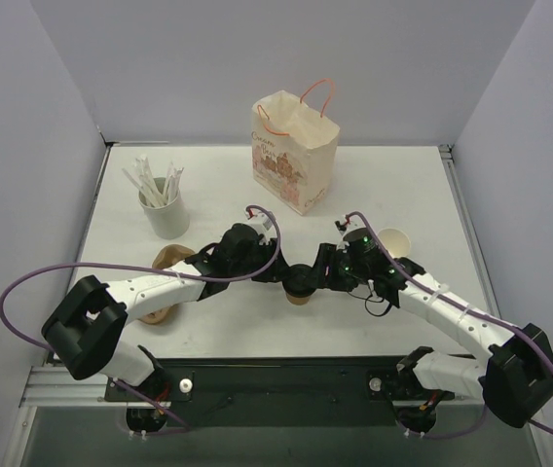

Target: Pack the takeout coffee

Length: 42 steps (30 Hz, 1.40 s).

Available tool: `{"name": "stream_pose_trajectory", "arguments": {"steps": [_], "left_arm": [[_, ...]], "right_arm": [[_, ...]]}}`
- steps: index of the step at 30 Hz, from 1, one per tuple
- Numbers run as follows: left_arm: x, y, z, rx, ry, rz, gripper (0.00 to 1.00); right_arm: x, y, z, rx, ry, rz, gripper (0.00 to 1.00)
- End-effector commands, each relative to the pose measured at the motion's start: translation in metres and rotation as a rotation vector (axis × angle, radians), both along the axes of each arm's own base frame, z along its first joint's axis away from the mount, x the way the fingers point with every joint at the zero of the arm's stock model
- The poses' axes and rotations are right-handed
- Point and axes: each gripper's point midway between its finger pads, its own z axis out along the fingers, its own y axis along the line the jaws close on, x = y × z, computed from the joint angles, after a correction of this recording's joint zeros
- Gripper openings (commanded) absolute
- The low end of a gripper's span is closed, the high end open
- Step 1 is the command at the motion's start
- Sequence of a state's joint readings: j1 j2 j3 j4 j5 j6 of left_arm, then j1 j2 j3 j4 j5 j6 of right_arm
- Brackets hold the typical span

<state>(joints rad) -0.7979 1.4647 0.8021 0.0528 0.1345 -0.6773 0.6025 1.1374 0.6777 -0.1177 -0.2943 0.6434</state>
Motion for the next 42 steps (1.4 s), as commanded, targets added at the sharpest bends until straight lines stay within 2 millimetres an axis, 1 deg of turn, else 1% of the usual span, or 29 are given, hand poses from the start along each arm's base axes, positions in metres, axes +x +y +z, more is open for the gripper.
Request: {"name": "stream_pose_trajectory", "arguments": {"steps": [1, 7, 11, 18, 28, 36, 42], "left_arm": [[-0.027, 0.028, -0.052, 0.172, 0.112, -0.006, 0.51], [-0.028, 0.031, -0.057, 0.19, 0.119, 0.001, 0.51], [-0.029, 0.034, -0.062, 0.203, 0.123, 0.01, 0.51], [-0.03, 0.037, -0.067, 0.215, 0.13, 0.02, 0.51], [-0.031, 0.039, -0.073, 0.237, 0.14, 0.028, 0.51], [-0.031, 0.041, -0.074, 0.251, 0.139, 0.04, 0.51], [-0.032, 0.043, -0.077, 0.27, 0.141, 0.049, 0.51]], "right_arm": [[-0.002, -0.016, -0.021, -0.064, 0.013, -0.049, 0.45], [-0.011, -0.032, -0.039, -0.11, 0.03, -0.09, 0.37], [-0.018, -0.042, -0.05, -0.138, 0.04, -0.114, 0.36], [-0.035, -0.058, -0.08, -0.189, 0.109, -0.152, 0.35], [-0.054, -0.075, -0.108, -0.24, 0.178, -0.205, 0.33], [-0.069, -0.086, -0.125, -0.255, 0.216, -0.237, 0.32], [-0.075, -0.089, -0.128, -0.254, 0.22, -0.265, 0.3]]}}
